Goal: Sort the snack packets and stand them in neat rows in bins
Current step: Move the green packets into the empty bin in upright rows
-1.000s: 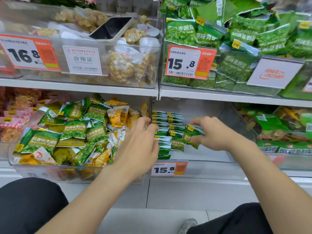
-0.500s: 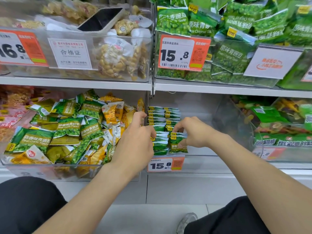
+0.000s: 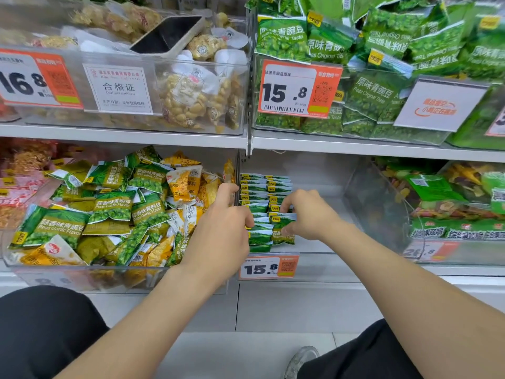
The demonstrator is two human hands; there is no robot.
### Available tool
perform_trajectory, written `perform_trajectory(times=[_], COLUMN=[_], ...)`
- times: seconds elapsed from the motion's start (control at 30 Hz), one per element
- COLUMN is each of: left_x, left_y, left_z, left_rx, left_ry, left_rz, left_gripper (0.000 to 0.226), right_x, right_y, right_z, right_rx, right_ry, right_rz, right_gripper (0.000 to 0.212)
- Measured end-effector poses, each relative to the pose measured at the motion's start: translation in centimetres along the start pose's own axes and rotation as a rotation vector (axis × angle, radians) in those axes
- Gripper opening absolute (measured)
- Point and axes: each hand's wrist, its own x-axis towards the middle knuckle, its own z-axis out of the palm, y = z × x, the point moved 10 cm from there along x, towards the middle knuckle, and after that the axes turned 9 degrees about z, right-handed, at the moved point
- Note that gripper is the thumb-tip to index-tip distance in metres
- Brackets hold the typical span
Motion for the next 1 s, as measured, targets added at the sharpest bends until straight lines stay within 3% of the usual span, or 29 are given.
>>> perform_trajectory(times=[0.2,0.33,0.43,0.53,0.63,0.7,0.8,0.9,1.0], left_x=[-0.2,-0.4,-0.7,-1.4,-1.9,-2.3,-3.4,-4.4,-5.0], left_y=[0.0,0.1,-0.3,-0.9,-2.4,-4.7,-8.4,-10.6,-11.9], left_z=[-0.4,-1.3,-2.3,-4.4,-6.5,-7.5,-8.6,-9.7,-10.1], left_rx=[0.004,-0.026,-0.048,-0.046,0.038,0.072,0.096,0.181,0.228], left_ry=[0.021,0.011,0.011,0.084,0.133,0.128,0.095,0.082,0.037], left_rz=[0.036,0.075,0.067,0.051,0.011,-0.071,-0.216,-0.287,-0.322], left_gripper=[0.022,0.035,0.042,0.03,0.023,0.02,0.025,0.032,0.037], right_x=[-0.2,-0.6,-1.2,-1.7,-2.3,-3.5,-7.0,-9.7,-10.3], right_y=[0.1,1.0,1.1,0.5,-2.0,-4.8,-11.1,-17.2,-20.8], right_z=[-0.1,-1.2,-0.7,-0.7,-2.8,-4.2,-5.7,-4.2,-0.8], right_rx=[-0.028,-0.152,-0.074,-0.109,-0.142,0.0,0.235,0.251,0.072], right_ry=[0.001,0.014,-0.07,-0.081,0.076,0.179,0.282,0.196,0.045], right_rz=[0.041,0.138,0.183,0.166,0.061,-0.029,-0.258,-0.495,-0.647], right_gripper=[0.061,0.074,0.068,0.061,0.044,0.028,0.024,0.028,0.029])
